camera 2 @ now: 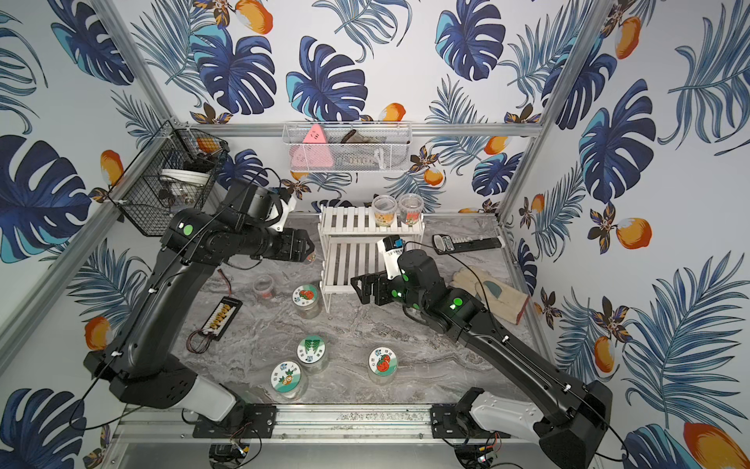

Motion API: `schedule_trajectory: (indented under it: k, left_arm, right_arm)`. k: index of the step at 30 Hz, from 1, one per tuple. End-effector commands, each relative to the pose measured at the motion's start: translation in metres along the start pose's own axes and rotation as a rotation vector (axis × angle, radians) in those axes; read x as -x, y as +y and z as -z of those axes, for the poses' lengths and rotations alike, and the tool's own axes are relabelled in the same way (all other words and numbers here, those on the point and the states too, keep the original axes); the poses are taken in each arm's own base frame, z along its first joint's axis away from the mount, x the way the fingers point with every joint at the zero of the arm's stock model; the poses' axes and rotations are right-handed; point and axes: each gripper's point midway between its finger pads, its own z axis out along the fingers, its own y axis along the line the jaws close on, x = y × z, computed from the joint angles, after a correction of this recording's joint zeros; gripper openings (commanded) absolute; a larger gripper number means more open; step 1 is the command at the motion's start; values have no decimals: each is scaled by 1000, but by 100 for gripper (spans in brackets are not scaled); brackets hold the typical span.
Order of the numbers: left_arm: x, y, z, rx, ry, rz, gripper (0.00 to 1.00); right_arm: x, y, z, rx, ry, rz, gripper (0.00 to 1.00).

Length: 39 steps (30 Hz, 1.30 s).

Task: Place the seed container on the shelf
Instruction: Pick up the seed jar at the center of the board, then place the seed jar on the shelf.

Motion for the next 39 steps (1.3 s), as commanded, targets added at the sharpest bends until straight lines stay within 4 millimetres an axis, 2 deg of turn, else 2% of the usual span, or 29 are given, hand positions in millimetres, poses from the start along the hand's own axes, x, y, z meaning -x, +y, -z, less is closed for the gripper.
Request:
schedule_trajectory:
  k: [1,5,8,17,23,29,39]
  left_arm:
    - [11,-8,-2,41,-14,-50,70]
    - [27,-26,-8,37,-56,-73,70]
    - [35,-35,-20,29,-71,-75,70]
    - [64,-40,-47,58,-155,-52,70]
    - [69,-53,-74,17,-130,-50,70]
    - [75,-54,-85,28,-134,-41,69]
    - [83,-50,-103,69,-149,-22,69]
  right_arm:
    - [10,-16,7,-67,-31,15,100]
    - [4,-35,10,-100,-54,-58,100]
    - [3,-32,12,-73,-73,-71,100]
    - [11,-29,9,-62,-102,-60,100]
    - [28,-30,4,-80,-166,21,100]
    - [49,-33,4,-132,-213,82,100]
    - [35,-40,6,-147,-191,38,100]
